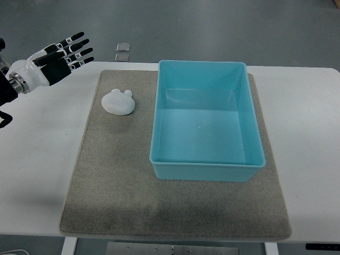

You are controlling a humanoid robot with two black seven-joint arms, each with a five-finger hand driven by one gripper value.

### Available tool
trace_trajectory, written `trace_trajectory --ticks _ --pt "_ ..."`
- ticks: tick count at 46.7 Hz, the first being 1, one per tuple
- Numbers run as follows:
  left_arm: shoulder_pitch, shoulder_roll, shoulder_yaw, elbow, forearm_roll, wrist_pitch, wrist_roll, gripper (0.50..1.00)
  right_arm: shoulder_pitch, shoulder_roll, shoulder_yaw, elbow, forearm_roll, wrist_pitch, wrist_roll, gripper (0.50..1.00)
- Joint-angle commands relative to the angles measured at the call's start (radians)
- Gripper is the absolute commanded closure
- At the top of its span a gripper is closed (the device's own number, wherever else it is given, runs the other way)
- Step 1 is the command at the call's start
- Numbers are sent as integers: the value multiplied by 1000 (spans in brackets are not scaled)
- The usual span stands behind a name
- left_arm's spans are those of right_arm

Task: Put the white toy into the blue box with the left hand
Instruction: 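Move the open left hand toward the white bunny toy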

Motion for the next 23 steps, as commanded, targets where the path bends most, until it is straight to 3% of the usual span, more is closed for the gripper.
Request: trace_trajectory --ticks 1,23 --pt "0 -1 4 -2 0 -1 0 501 0 0 0 0 0 0 0 564" --pt "-10 -34 6 35 -3 5 -3 504 0 0 0 0 0 0 0 564"
